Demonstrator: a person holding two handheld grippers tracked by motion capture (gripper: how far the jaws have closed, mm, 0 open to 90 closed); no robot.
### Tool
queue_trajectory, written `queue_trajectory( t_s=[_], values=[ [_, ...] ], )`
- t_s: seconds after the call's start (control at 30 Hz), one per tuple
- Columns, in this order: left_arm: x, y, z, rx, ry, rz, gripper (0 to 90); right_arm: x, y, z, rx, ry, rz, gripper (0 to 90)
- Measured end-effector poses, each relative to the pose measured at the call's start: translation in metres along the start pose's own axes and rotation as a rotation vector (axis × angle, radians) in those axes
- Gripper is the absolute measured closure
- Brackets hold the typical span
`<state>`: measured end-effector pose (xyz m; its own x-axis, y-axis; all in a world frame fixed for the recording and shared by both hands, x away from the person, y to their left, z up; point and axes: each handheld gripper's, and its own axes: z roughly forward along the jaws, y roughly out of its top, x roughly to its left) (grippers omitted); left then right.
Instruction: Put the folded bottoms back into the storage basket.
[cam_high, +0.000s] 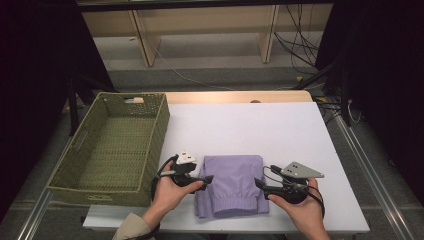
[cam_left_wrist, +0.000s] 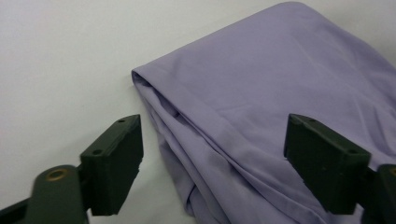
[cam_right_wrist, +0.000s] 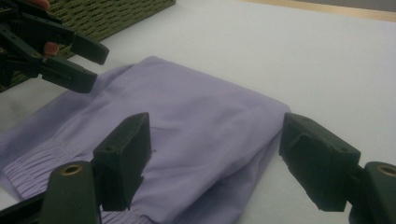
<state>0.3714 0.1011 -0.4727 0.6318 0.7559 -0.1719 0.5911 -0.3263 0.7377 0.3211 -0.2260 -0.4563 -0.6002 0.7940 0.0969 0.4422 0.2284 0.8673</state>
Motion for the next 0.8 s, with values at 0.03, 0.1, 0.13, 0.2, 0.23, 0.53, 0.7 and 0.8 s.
queue_trajectory(
  t_s=[0.03, 0.1, 0.13, 0.2, 0.23, 0.53, 0.7, 0.8],
  values=[
    [0.000, -0.001, 0.001, 0.005, 0.000, -0.002, 17.0, 0.000, 0.000, 0.000, 0.000, -0.003, 0.002, 26.2],
    [-0.001, -0.003, 0.003, 0.015, -0.009, -0.010, 16.4, 0.000, 0.000, -0.001, 0.003, -0.006, 0.001, 26.2],
    [-0.002, -0.004, 0.004, 0.016, -0.011, -0.011, 16.2, 0.000, 0.000, -0.001, 0.001, -0.004, 0.000, 26.2],
    [-0.004, -0.005, 0.006, 0.025, -0.014, -0.007, 16.1, 0.001, 0.000, 0.000, 0.009, -0.002, -0.007, 26.2],
    [-0.004, -0.006, 0.007, 0.025, -0.015, -0.011, 16.1, 0.002, 0.000, 0.001, 0.007, -0.001, -0.005, 26.2],
    [-0.002, -0.006, 0.014, 0.032, -0.013, -0.047, 16.0, 0.001, -0.001, 0.002, 0.019, 0.002, -0.012, 26.3],
    [-0.004, -0.009, 0.019, 0.048, 0.007, -0.032, 16.1, 0.003, -0.001, 0.002, 0.019, 0.004, -0.013, 26.5],
    [-0.009, -0.010, 0.023, 0.055, 0.039, 0.003, 16.5, 0.004, -0.001, 0.002, 0.029, 0.008, -0.016, 26.7]
  ],
)
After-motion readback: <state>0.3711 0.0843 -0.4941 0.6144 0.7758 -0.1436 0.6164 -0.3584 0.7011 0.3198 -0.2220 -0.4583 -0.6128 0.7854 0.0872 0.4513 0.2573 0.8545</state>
